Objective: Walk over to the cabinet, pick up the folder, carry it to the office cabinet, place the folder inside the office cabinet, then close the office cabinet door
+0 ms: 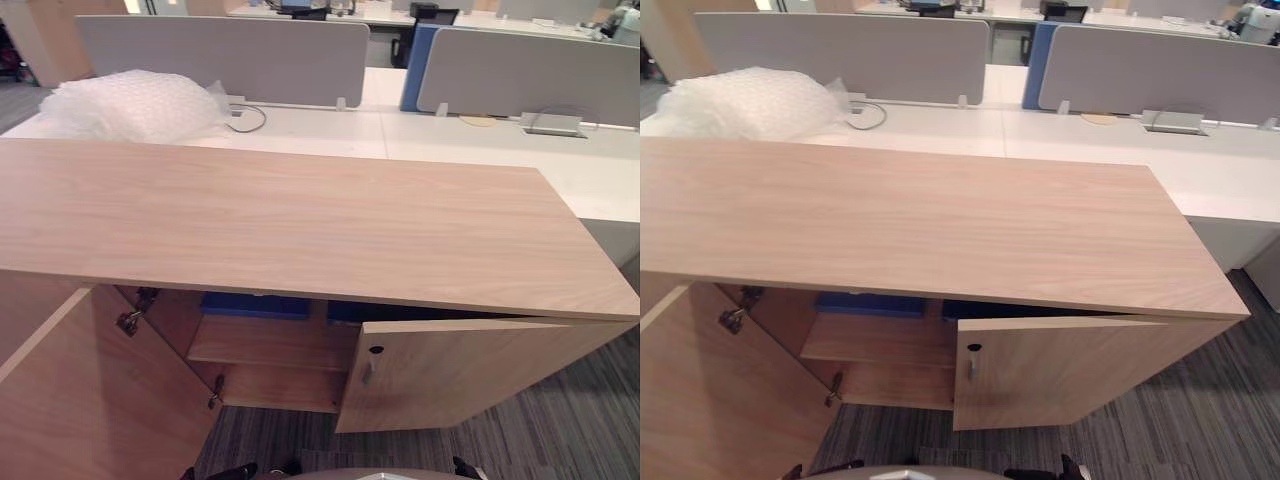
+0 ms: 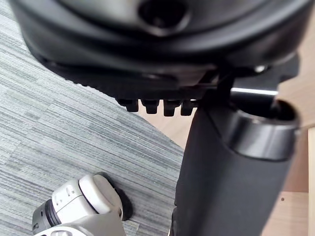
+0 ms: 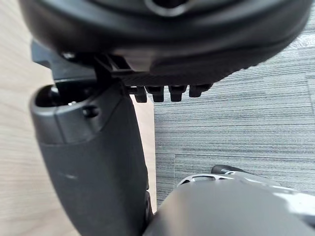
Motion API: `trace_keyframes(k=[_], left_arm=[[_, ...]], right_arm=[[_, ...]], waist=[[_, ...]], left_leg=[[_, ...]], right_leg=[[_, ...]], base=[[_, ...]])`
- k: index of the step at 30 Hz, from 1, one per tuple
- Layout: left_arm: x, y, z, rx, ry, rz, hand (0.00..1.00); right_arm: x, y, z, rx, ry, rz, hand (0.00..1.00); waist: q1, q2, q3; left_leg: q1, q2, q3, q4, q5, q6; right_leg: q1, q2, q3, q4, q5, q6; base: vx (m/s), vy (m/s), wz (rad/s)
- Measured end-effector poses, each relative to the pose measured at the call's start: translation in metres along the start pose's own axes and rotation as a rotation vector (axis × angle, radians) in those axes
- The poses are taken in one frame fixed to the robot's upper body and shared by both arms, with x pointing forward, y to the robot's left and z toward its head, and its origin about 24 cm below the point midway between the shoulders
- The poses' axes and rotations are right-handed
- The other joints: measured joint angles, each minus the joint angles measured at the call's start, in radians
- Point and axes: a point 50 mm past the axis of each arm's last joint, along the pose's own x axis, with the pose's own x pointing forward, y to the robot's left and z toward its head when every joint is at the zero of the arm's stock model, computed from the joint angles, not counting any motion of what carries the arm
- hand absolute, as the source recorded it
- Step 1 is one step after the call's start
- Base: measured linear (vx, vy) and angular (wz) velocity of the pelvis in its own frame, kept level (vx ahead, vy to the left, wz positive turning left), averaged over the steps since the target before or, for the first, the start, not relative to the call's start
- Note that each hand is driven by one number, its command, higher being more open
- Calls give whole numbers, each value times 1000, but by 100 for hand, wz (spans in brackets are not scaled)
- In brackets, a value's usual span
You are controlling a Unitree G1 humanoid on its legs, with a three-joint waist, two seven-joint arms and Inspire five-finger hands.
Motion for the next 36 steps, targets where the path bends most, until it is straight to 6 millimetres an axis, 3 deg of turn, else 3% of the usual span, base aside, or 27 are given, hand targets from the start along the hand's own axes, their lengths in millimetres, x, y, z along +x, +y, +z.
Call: trace_keyframes(k=[1, 3, 4, 5, 6, 7, 8, 9, 10, 11, 13, 14, 15, 16, 17, 20, 25, 36], left_arm=[[-1, -3, 1, -14, -6, -5, 100], [-1, -5, 5, -19, -22, -7, 100], [-1, -8, 10, -34, -35, -8, 100], [-2, -10, 8, -44, -30, -11, 100], [-2, -12, 8, -44, -28, -15, 100], [-3, -14, 8, -18, -34, -26, 100], [-1, -14, 20, 19, -75, -36, 100], [1, -12, 25, 20, -88, -31, 100], [2, -7, 22, 35, -76, -18, 100], [1, -7, 14, 49, -54, -23, 100], [-2, -12, 4, 81, -29, -40, 100], [-3, -14, 0, 97, -22, -49, 100], [-5, -19, -1, 138, -29, -72, 100], [-4, -18, 1, 164, -39, -75, 100], [-4, -12, -3, 189, -36, -67, 100], [-4, -8, -6, 254, -40, -65, 100], [-4, -10, -2, 286, -66, -68, 100], [-4, -10, 1, 369, -99, -104, 100]], right_arm=[[0, -1, 4, 3, -15, -3, 100], [1, -1, 6, 2, -23, -4, 100], [1, -6, 9, 2, -36, -16, 100], [2, -10, 12, 2, -45, -26, 100], [2, -13, 13, 3, -52, -34, 100], [4, -18, 18, 28, -57, -44, 100], [5, -12, 21, 49, -51, -26, 100], [4, -4, 22, 60, -52, -8, 100], [4, -3, 22, 72, -54, -8, 100], [5, -7, 21, 95, -51, -20, 100], [6, -15, 19, 155, -38, -44, 100], [6, -18, 17, 171, -32, -53, 100], [7, -23, 11, 240, 1, -69, 100], [7, -23, 8, 287, 16, -74, 100], [6, -16, 4, 305, 36, -64, 100], [4, -13, -2, 367, 63, -72, 100], [4, -14, -11, 406, 111, -91, 100], [4, -11, -12, 402, 122, -76, 100]], waist=[[-3, 7, 14], [-16, 0, 21], [-21, 24, 44], [-22, 41, 54], [-23, 61, 59], [-29, 76, 69], [-48, 45, 74], [-59, 17, 76], [-55, 25, 84], [-57, 24, 86], [-73, 59, 74], [-76, 72, 71], [-78, 86, 69], [-76, 79, 69], [-73, 56, 60], [-82, 39, 48], [-85, 41, 47], [-74, 27, 39]], left_leg=[[-41, 43, 147, 49, -43, 29], [-104, 75, 236, 132, -53, 36], [-207, 114, 370, 371, -89, 49], [-233, 138, 448, 462, -134, 71], [-245, 155, 503, 478, -149, 76], [-238, 132, 490, 401, -137, 86], [-213, 81, 420, 260, -43, 64], [-216, 73, 457, 279, -62, 86], [-199, 128, 589, 438, -158, 64], [-134, 179, 662, 487, -208, 19], [-47, 232, 710, 400, -214, -23], [-24, 229, 707, 348, -208, -49], [3, 199, 728, 254, -207, -50], [30, 181, 735, 193, -198, -38], [62, 146, 735, 112, -156, -48], [109, 103, 736, -27, -91, -39], [144, 89, 734, -67, -83, -31], [171, 104, 736, -60, -81, -28]], right_leg=[[14, 6, -32, -7, -10, -9], [17, 12, -65, -29, -16, -9], [27, 17, -157, -14, -14, -28], [31, 22, -202, 21, -24, -27], [31, 30, -229, 53, -33, -30], [-1, 46, -207, 118, -61, -60], [-24, 91, -111, 4, -70, -114], [-18, 95, -92, -71, 17, -121], [14, 74, -160, -88, 38, -77], [30, 55, -198, -73, 38, -77], [26, 34, -252, -57, 34, -71], [23, 27, -269, -51, 31, -61], [26, 14, -299, -48, 33, -53], [30, 6, -311, -51, 37, -46], [28, -12, -317, -57, 46, -30], [25, -30, -319, -68, 62, -5], [46, -35, -318, -69, 72, 4], [62, -25, -290, -55, 89, 0]], base=[[-137, -71, 93], [-73, -63, 115], [6, 28, 142], [46, 63, 146], [76, 45, 148], [49, 21, 194], [-7, -14, 205], [-39, -77, 186], [13, -63, 135], [73, -25, 109], [110, 91, 94], [98, 231, 118], [54, 215, 90], [61, 247, 65], [48, 119, 19], [44, 78, 7], [35, 43, 2], [40, -27, -2]])
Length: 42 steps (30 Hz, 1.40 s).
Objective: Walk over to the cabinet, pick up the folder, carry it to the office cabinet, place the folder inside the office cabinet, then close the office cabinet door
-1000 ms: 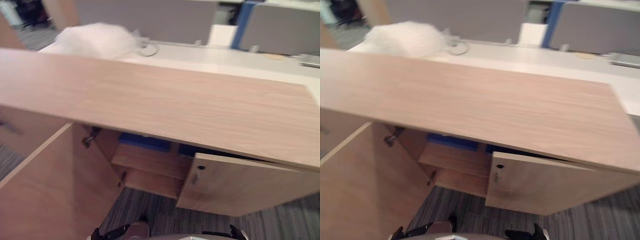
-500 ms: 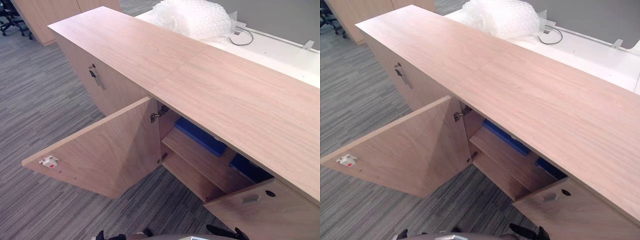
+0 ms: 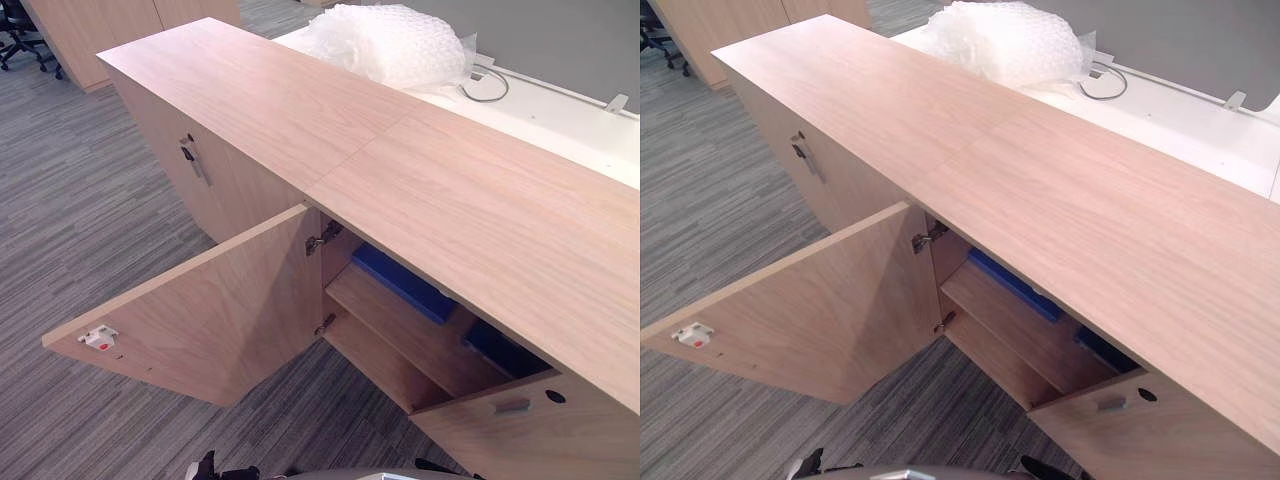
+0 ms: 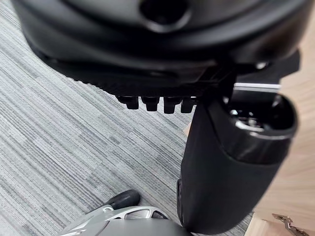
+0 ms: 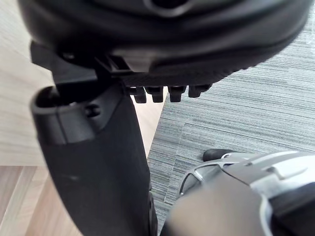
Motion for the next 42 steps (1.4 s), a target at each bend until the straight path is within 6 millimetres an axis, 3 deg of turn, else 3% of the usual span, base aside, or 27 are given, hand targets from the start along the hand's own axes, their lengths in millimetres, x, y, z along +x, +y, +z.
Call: trace_keyframes(k=[5, 8, 9, 10, 11, 12, 14, 16, 17, 18, 19, 21, 24, 26, 30, 33, 34, 36, 38, 39, 42], left_arm=[[0, 4, -1, 1, 2, 47, 100], [1, 14, 9, -156, -20, 123, 100], [0, 14, 13, -239, -28, 147, 100], [-1, 8, 19, -366, -23, 165, 100], [-2, 9, 14, -466, 12, 201, 100], [-1, 15, 13, -522, 23, 227, 100], [-3, 9, 13, -615, 38, 222, 100], [-6, 5, 8, -687, 61, 230, 100], [-8, 2, 6, -698, 65, 228, 100], [-9, 0, 5, -702, 67, 226, 100], [-10, -4, 5, -697, 78, 216, 100], [-10, -2, 7, -688, 68, 225, 100], [-9, 4, 16, -654, 22, 240, 100], [-10, 6, 22, -593, -15, 239, 100], [-10, 11, 35, -495, -90, 245, 100], [-13, 7, 48, -515, -132, 235, 100], [-13, 4, 48, -519, -128, 229, 100], [-13, 7, 47, -516, -125, 244, 100], [-14, 10, 45, -513, -126, 253, 100], [-14, 10, 46, -515, -130, 252, 100], [-15, 7, 46, -514, -121, 242, 100]], right_arm=[[0, 4, 0, 2, -1, 9, 100], [-1, 10, 2, -22, -4, 23, 100], [0, 8, 4, -29, -12, 20, 100], [1, 2, 13, -11, -50, 6, 100], [1, 4, 19, -27, -77, -1, 100], [0, 6, 17, -24, -76, -6, 100], [0, 4, 21, -13, -81, -28, 100], [1, 0, 23, -6, -81, -40, 100], [2, -3, 23, 6, -73, -44, 100], [2, -4, 22, 4, -68, -48, 100], [3, -7, 21, -2, -60, -55, 100], [3, -10, 21, -3, -53, -62, 100], [1, 4, 16, 30, -44, -34, 100], [-1, 6, 14, 38, -48, -28, 100], [-3, 8, 12, 89, -50, -18, 100], [-2, 4, 15, 120, -61, -25, 100], [-2, 1, 16, 130, -66, -31, 100], [-4, 3, 7, 160, -46, -26, 100], [-4, 5, 2, 142, -29, -19, 100], [-4, 3, 0, 134, -19, -23, 100], [-2, -4, -3, 122, 1, -39, 100]], waist=[[2, -10, -4], [9, -35, 8], [8, -25, 17], [9, 17, 46], [12, 12, 50], [15, -22, 55], [18, 10, 68], [8, 20, 64], [-1, 34, 56], [-3, 44, 50], [-4, 66, 40], [-6, 75, 35], [-7, 16, 54], [6, -2, 49], [12, -4, 54], [24, 13, 59], [24, 22, 62], [23, 2, 49], [23, -17, 30], [23, -12, 9], [22, 15, -12]], left_leg=[[-4, 13, -2, 7, 0, 0], [-136, 21, -23, 156, 0, 0], [-180, 37, -38, 217, 0, 1], [-213, 77, -52, 267, -1, 3], [-213, 85, -53, 267, -1, 2], [-204, 62, -56, 264, -11, -7], [-198, 107, -55, 309, -95, -12], [-179, 166, -62, 346, -111, -29], [-168, 190, -107, 320, -101, -47], [-156, 198, -133, 291, -89, -64], [-127, 210, -200, 215, -35, -99], [-90, 195, -254, 133, -52, -136], [-82, 124, -245, 141, -76, -114], [-83, 90, -216, 189, -108, -84], [-134, 76, -186, 305, -169, -49], [-176, 99, -155, 358, -200, -17], [-172, 105, -146, 355, -195, -10], [-150, 99, -140, 341, -188, -15], [-127, 86, -138, 287, -158, -30], [-126, 84, -141, 240, -129, -40], [-97, 106, -136, 124, -63, -58]], right_leg=[[1, 11, 0, 5, 0, 0], [-57, -15, -17, 60, 1, 0], [-101, -26, -29, 136, 1, -1], [-168, -21, -20, 218, -45, -13], [-146, 26, 4, 8, -18, -31], [-142, 3, 3, -56, 64, -45], [-128, 19, -14, -47, 39, -36], [-125, 10, -22, -43, 39, -35], [-129, 5, -23, -39, 45, -26], [-137, 5, -22, -36, 48, -21], [-159, 5, -17, -19, 53, -13], [-188, -10, -6, 10, 63, 4], [-193, -86, 14, 32, 92, 35], [-194, -120, 48, 28, 117, 44], [-201, -128, 98, -5, 162, 71], [-244, -107, 173, -20, 241, 62], [-260, -112, 210, 39, 199, 35], [-271, -114, 234, 113, 138, 33], [-243, -110, 236, 52, 119, 56], [-228, -87, 235, -19, 143, 81], [-212, -32, 226, -118, 185, 54]], base=[[24, -62, 3], [-32, -84, 34], [-42, -59, 39], [-99, -54, 36], [-147, -71, 26], [-134, -105, 26], [-81, -71, 15], [-32, -12, 13], [11, 50, 14], [4, 171, 5], [-2, 197, -5], [-1, 305, -5], [-64, 306, -1], [-91, 236, -26], [-128, 173, -33], [-127, 96, -35], [-58, 42, -26], [-14, -25, -9], [24, -114, 0], [47, -145, 2], [67, -169, -8]])
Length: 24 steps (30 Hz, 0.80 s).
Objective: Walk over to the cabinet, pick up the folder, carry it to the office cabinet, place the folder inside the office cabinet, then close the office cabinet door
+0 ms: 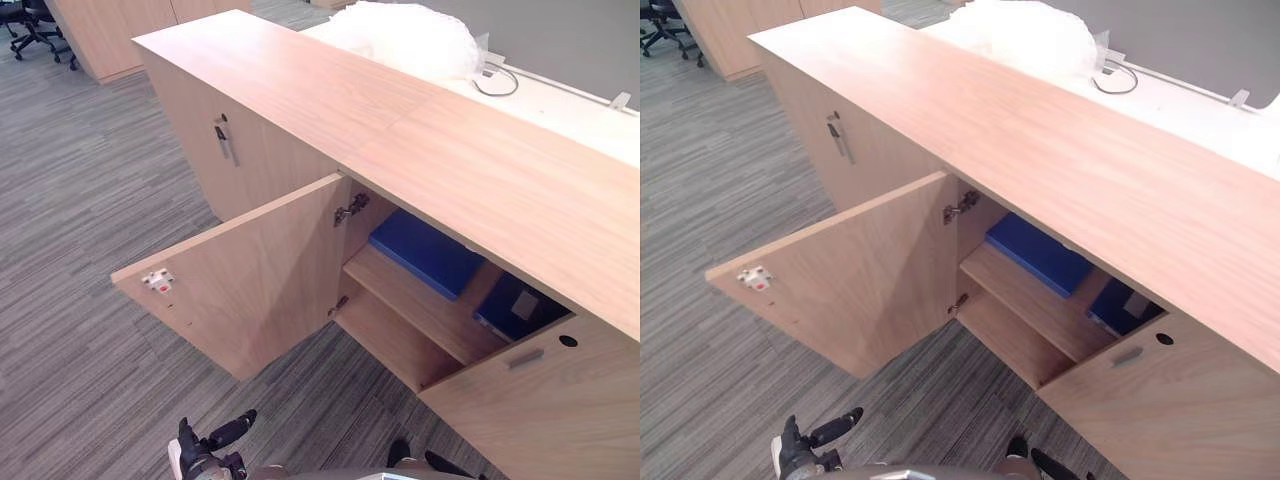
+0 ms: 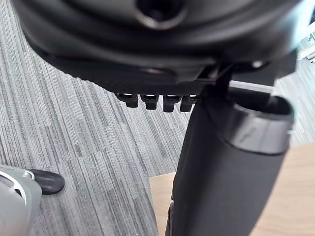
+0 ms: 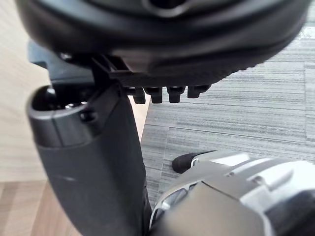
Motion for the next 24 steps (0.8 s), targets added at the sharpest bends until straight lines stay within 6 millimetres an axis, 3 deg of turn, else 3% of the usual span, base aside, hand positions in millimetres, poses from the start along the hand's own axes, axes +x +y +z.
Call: trace_keyframes(k=[4, 12, 18, 24], left_arm=[[0, -1, 12, -18, -43, -2, 100], [13, 22, 47, -132, -129, 72, 100], [23, 53, 66, -214, -167, 176, 100], [28, 71, 81, -241, -206, 226, 100]], right_arm=[[1, -4, -2, -6, 7, -10, 100], [-1, -2, -10, -62, 18, 25, 100], [-1, -11, -13, -103, 19, 29, 100], [0, -13, -15, -105, 28, 44, 100]], waist=[[-1, 9, -8], [-1, -21, -56], [-4, 10, -79], [-4, 13, -82]], left_leg=[[51, 19, -3, -52, 16, -3], [69, 5, 4, -61, 13, 2], [106, 3, 10, -60, 3, 15], [120, 4, 29, -60, 2, 14]], right_leg=[[36, 32, -3, -21, -2, -10], [42, 24, 17, -27, -2, -12], [70, 27, 39, -28, -4, -17], [68, 32, 66, -27, -4, -28]], base=[[32, -64, -3], [10, 33, -5], [-11, 16, -6], [-34, 8, -11]])
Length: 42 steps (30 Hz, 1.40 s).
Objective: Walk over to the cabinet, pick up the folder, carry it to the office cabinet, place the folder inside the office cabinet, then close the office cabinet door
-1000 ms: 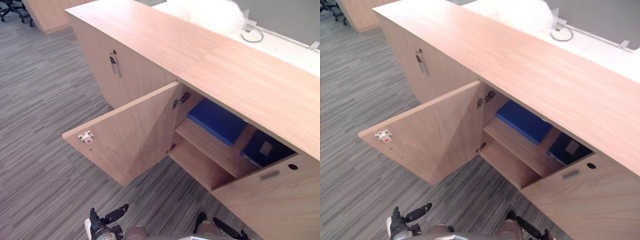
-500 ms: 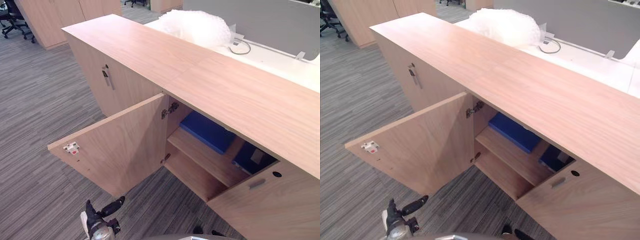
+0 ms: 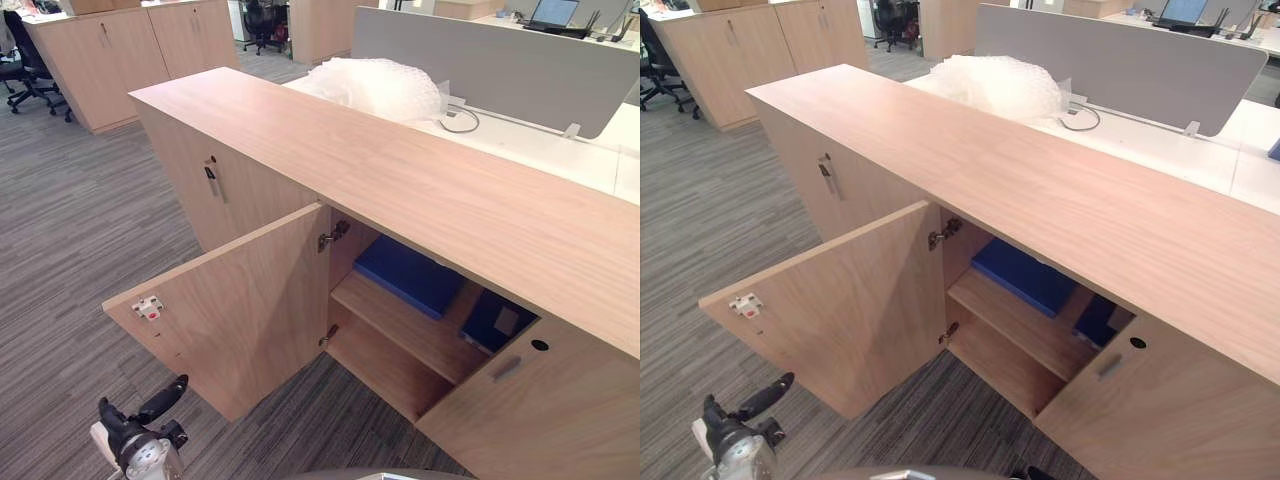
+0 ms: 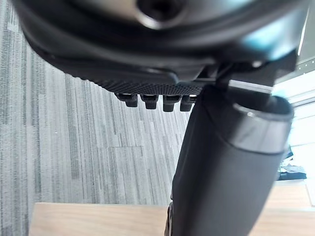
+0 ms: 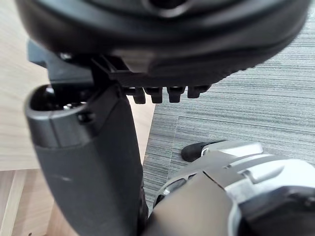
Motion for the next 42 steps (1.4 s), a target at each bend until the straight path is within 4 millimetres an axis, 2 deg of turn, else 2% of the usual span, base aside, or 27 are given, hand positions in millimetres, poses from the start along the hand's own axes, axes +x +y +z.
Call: trace_keyframes(k=[10, 18, 22, 28, 35, 38, 41, 42], left_arm=[[7, -14, 28, -11, -84, -56, 100], [7, -35, 46, 141, -193, -231, 100], [14, -38, 39, 193, -154, -262, 100], [18, -36, 30, 273, -117, -295, 100], [22, -37, 33, 346, -123, -316, 100], [22, -39, 35, 425, -150, -338, 100], [21, -31, 36, 681, -243, -344, 100], [16, -25, 33, 872, -332, -336, 100]], right_arm=[[0, 0, -1, 9, -7, 15, 100], [0, -1, 0, 7, -16, 28, 100], [0, -6, 0, -3, -19, 26, 100], [1, -10, 0, -11, -15, 20, 100], [1, -12, -2, -1, -6, 19, 100], [1, -14, -5, 9, 5, 13, 100], [1, -15, -6, 6, 7, 10, 100], [1, -15, -7, 7, 5, 6, 100]], waist=[[0, 0, -6], [-1, 1, -8], [-4, 8, -18], [-4, 5, -23], [-1, 4, -25], [9, 4, -25], [13, 4, -26], [15, 3, -26]], left_leg=[[12, 3, 11, -3, -1, -1], [17, 3, 25, 1, -2, 1], [19, 3, 26, 3, -2, 1], [23, 3, 29, 2, -2, 1], [24, 3, 28, 2, -2, 0], [24, 3, 25, 3, -2, 0], [22, 2, 21, 3, -2, 0], [17, 1, 15, 4, -2, 0]], right_leg=[[-3, 9, 25, 3, 2, -5], [-14, 9, 41, 18, 1, -9], [-13, 10, 45, 20, 0, -10], [-13, 11, 51, 21, 0, -10], [-11, 11, 52, 22, 0, -10], [-10, 11, 51, 22, 0, -10], [-10, 10, 51, 22, -1, -12], [-9, 8, 51, 22, -2, -13]], base=[[-8, 1, -5], [-21, 2, -5], [-9, -1, -1], [-2, 0, -1], [0, 0, 0], [-3, 1, 1], [-12, 5, 6], [-4, 6, 10]])
